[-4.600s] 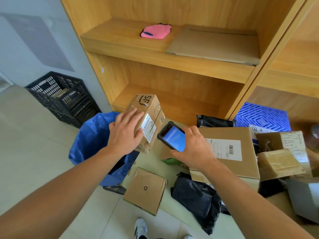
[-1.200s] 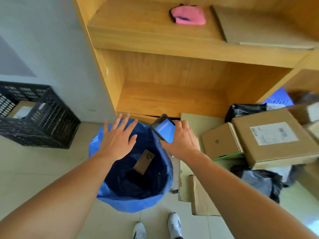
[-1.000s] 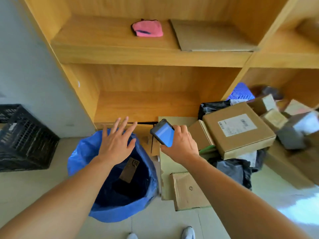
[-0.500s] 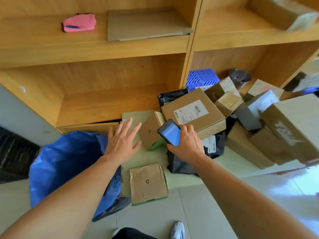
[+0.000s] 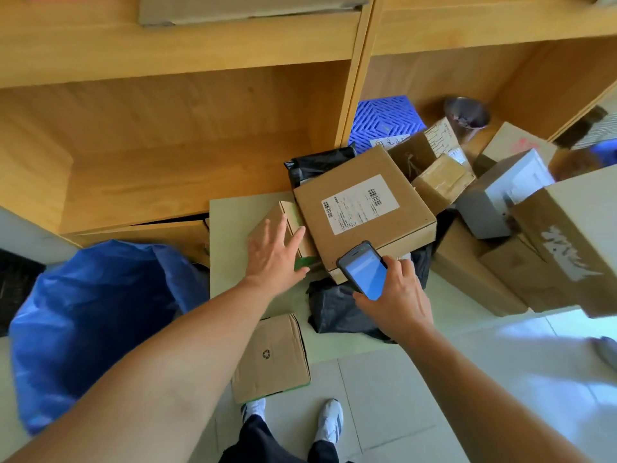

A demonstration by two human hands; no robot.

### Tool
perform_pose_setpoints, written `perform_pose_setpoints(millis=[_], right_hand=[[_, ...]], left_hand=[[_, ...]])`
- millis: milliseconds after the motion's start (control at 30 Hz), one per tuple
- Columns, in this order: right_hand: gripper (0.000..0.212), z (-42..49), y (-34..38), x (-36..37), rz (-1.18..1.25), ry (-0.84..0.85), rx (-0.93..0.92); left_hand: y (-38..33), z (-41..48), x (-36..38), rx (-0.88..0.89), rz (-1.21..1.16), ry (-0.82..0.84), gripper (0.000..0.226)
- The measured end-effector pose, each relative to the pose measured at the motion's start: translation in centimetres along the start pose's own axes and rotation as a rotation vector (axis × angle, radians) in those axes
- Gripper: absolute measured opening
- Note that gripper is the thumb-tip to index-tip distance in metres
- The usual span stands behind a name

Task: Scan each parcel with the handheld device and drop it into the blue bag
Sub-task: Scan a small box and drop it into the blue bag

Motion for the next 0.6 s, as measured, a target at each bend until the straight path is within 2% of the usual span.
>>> perform_pose_setpoints(millis=[100, 233, 600], right_hand=[[0.079, 0.4, 0.3, 0.3, -0.014, -0.004, -0.014], [0.076, 0.7, 1.1, 0.7, -0.037, 0.002, -0.041], [0.077, 0.6, 1.9, -0.3, -0.024, -0.029, -0.064]], left_hand=[[-1.0, 1.4, 0.9, -0.045, 0.005, 0.016, 0.110], [-2.4, 2.0, 1.7, -0.020, 0.013, 0.014, 0.134], [-4.1, 3.0, 2.3, -0.058, 0.098, -0.098, 0.127]])
Point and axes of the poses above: each hand's wrist, its own z-axis towards the middle knuckle, its own x-axis out of the palm, y = z × x, the point moved 2 cm from there along z, towards the middle knuckle, and after that the axes turned 14 degrees about -x, right-handed, at the moved point
